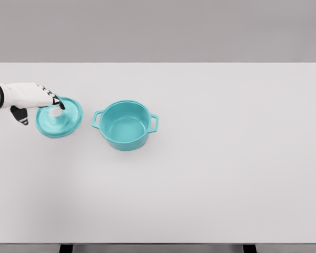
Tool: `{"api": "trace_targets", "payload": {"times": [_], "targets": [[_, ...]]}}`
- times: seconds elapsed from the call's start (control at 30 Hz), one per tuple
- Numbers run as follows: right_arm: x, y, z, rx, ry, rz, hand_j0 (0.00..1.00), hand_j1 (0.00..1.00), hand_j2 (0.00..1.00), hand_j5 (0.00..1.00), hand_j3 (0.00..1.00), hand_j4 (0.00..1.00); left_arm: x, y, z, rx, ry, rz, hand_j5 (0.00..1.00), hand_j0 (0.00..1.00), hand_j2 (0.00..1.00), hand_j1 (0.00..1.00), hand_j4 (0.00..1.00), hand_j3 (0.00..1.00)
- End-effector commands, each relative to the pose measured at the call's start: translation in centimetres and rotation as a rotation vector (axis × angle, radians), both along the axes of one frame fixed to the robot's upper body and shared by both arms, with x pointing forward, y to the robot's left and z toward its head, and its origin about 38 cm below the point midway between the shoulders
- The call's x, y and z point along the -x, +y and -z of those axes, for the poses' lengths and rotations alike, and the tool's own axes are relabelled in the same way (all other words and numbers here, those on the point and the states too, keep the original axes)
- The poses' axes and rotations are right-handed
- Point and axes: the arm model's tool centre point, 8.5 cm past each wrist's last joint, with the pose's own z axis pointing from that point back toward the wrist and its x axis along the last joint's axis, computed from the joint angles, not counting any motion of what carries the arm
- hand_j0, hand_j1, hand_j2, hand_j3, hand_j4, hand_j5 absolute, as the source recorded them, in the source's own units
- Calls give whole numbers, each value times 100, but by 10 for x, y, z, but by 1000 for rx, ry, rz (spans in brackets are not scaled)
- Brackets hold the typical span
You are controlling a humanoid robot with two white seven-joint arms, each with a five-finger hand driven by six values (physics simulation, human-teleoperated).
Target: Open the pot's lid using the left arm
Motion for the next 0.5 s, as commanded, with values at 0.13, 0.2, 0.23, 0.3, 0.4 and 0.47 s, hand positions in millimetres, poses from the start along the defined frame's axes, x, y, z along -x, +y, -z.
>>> {"api": "trace_targets", "payload": {"times": [0.13, 0.2, 0.23, 0.3, 0.4, 0.47], "targets": [[0, 0, 0, 0, 0, 0, 100, 100, 100, 100, 100, 100, -5, 6, 4, 10, 8, -33, 100, 100, 100, 100, 100, 100], [0, 0, 0, 0, 0, 0, 100, 100, 100, 100, 100, 100, -10, 25, 6, -1, 12, -88, 100, 100, 100, 100, 100, 100], [0, 0, 0, -1, -1, 0, 100, 100, 100, 100, 100, 100, -14, 34, 5, 13, 17, -125, 100, 100, 100, 100, 100, 100], [0, 0, 0, -2, -2, 0, 100, 100, 100, 100, 100, 100, -18, 52, 3, 69, 28, -199, 100, 100, 100, 100, 100, 100], [0, 0, 0, 0, 0, 0, 100, 100, 100, 100, 100, 100, -24, 76, 4, 119, 35, -298, 100, 100, 100, 100, 100, 100], [0, 0, 0, 0, 0, 0, 100, 100, 100, 100, 100, 100, -25, 78, 4, 119, 34, -306, 100, 100, 100, 100, 100, 100]]}}
